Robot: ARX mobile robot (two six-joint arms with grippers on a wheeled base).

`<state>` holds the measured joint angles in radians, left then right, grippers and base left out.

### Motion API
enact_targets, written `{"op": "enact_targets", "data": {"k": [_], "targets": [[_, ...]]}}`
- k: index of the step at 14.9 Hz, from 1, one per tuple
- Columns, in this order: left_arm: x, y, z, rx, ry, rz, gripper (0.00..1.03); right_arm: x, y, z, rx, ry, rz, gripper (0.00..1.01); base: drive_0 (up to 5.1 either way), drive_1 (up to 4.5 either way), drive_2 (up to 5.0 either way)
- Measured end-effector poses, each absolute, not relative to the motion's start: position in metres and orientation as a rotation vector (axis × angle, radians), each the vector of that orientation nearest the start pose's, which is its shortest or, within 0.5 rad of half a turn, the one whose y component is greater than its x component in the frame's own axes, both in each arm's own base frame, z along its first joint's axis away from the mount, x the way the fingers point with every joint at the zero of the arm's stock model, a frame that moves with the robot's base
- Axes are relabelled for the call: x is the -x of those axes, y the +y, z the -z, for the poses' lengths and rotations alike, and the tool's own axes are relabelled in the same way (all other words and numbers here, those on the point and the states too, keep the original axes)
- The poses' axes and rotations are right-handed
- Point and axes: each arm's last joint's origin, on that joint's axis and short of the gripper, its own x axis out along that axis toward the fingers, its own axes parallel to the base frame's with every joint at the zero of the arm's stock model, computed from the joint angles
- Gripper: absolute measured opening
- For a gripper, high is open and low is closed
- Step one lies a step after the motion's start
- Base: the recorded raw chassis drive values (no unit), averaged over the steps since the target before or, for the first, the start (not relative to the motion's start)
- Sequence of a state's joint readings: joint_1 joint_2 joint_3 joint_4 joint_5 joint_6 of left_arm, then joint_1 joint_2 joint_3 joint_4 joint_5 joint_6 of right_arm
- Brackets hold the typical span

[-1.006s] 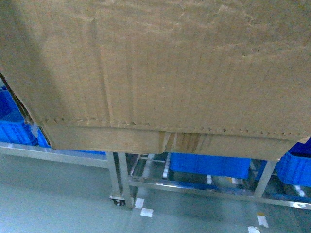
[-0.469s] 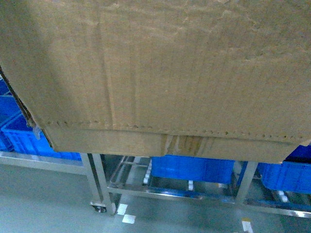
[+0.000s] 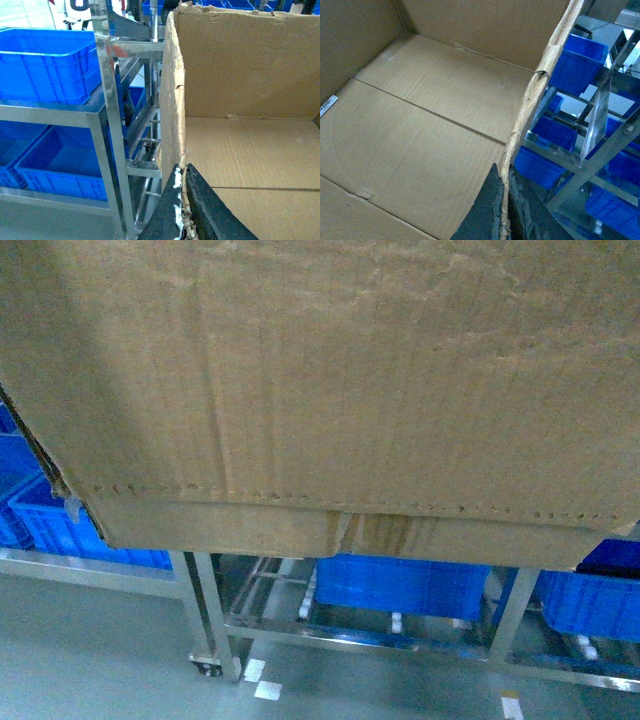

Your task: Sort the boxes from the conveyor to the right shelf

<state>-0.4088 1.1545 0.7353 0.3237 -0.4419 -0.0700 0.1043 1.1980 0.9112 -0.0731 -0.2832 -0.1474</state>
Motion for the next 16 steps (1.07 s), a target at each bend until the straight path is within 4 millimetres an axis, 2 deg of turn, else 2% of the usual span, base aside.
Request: {"op": "enact_targets", "data": {"k": [16], "targets": [[-0.2389, -0.0900, -0.2917, 0.028, 0.084, -0.035, 0.02, -0.2629, 0.0357, -0.3039, 0.112, 0.332, -0.409, 0.02, 0.0, 0.00, 0.0]]}}
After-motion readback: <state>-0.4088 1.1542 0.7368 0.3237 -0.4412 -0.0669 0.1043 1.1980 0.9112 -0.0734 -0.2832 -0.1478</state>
